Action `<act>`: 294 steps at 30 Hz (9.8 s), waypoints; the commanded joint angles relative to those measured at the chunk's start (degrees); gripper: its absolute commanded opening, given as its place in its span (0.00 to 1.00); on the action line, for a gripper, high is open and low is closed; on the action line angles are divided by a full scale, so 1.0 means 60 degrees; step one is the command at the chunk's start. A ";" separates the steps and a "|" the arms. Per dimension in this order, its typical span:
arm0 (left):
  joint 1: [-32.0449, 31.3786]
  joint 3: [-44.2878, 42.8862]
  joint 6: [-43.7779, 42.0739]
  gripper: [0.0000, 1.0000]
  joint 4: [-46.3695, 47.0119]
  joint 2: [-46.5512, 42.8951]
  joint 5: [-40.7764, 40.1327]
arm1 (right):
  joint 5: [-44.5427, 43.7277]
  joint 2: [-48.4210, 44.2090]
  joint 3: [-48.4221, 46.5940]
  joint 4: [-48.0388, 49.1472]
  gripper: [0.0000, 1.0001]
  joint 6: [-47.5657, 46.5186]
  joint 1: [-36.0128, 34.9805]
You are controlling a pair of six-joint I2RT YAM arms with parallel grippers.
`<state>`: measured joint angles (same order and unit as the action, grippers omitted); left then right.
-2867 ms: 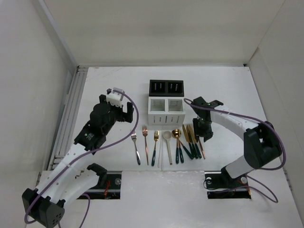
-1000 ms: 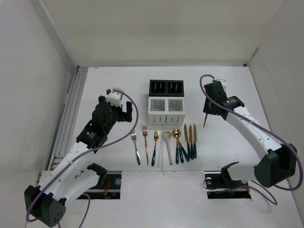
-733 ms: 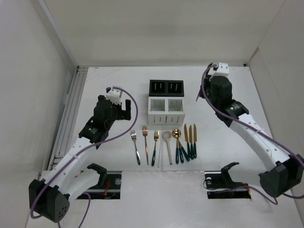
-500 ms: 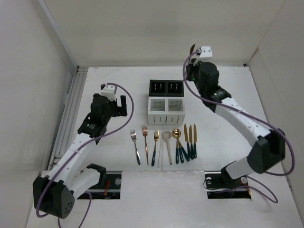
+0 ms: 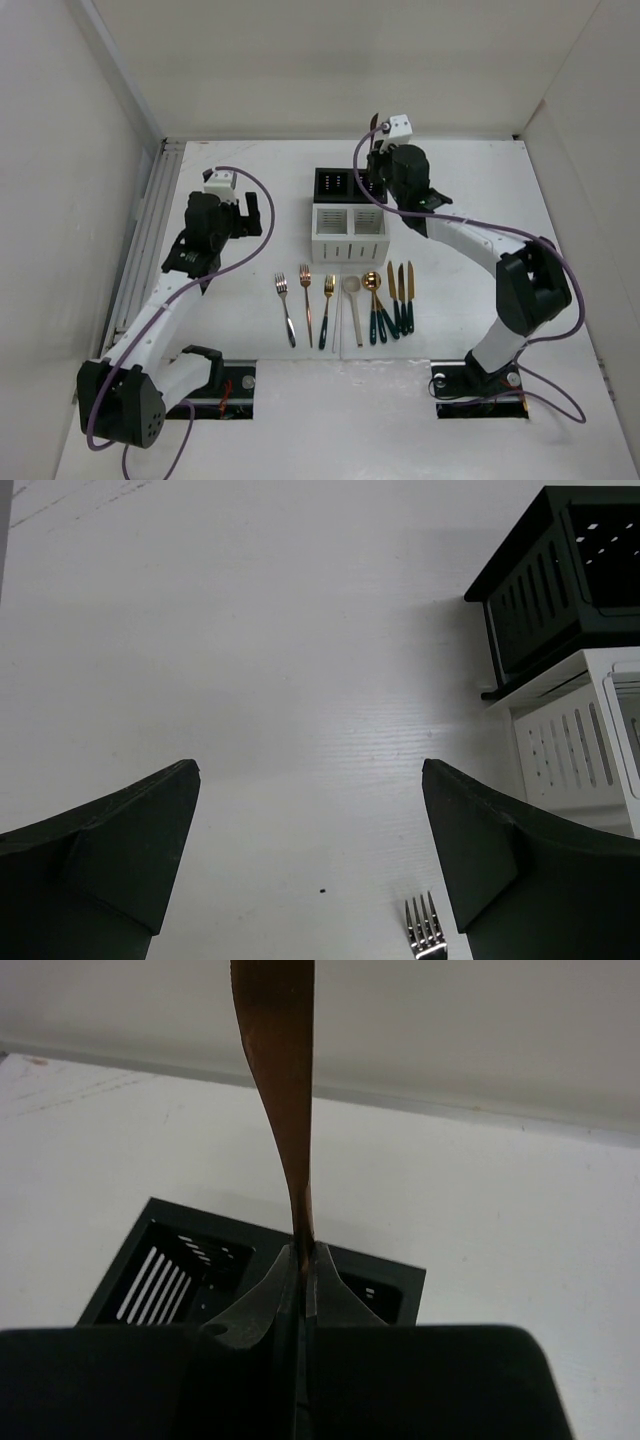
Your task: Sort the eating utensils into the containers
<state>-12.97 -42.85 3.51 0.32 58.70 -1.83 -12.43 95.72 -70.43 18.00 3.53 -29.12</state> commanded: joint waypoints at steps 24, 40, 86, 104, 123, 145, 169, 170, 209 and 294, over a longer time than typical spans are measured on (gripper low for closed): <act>0.0111 -0.0344 0.0016 0.92 0.0373 0.0002 0.0128 | -0.0053 0.0380 -0.0317 -0.0816 0.50 0.1375 0.0152; -0.0182 -0.0681 -0.0192 0.81 -0.0785 0.0442 0.1447 | -0.3902 -0.4145 0.0577 -0.2119 0.98 0.1462 -0.0857; -0.4503 0.1605 0.6329 0.46 -0.3950 0.2331 0.0349 | -0.6557 -0.7238 0.1676 -0.9767 1.00 0.6765 -0.3305; -0.4503 0.1487 0.6079 0.15 -0.3904 0.3327 -0.0062 | -0.7493 -0.7618 0.1500 -0.9958 1.00 0.6487 -0.3305; -0.4313 0.0111 0.5158 0.00 -0.4535 0.1952 -0.0487 | -0.8095 -0.7957 0.1910 -0.8992 1.00 0.5448 -0.3305; -0.2965 -0.4104 0.0929 0.00 -0.0046 0.2123 -0.2392 | -0.5023 -0.5878 0.1002 -0.6195 1.00 0.3396 -0.0965; -0.2599 -0.6775 0.1525 0.00 0.3637 0.7400 0.0070 | -0.5223 -0.5245 0.1148 -0.5445 1.00 0.2356 0.0005; -0.2599 -0.6586 0.1525 0.00 0.3929 0.7400 0.0070 | -0.5224 -0.5246 0.1148 -0.5446 1.00 0.2356 0.0005; -0.2276 -0.4641 0.1423 0.75 -0.0843 0.3302 -0.2960 | 0.2200 -0.6639 0.3710 -1.1088 0.53 0.6224 0.0855; -0.2276 -0.0695 0.3649 0.81 -0.0566 0.0911 -0.2552 | -0.2747 -0.5054 0.0872 -1.1250 0.00 0.6123 -0.0039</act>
<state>-26.87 -47.35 24.14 -5.37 64.42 -17.93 -19.18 69.97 -59.94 -49.52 42.22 -29.74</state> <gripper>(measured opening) 0.807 0.135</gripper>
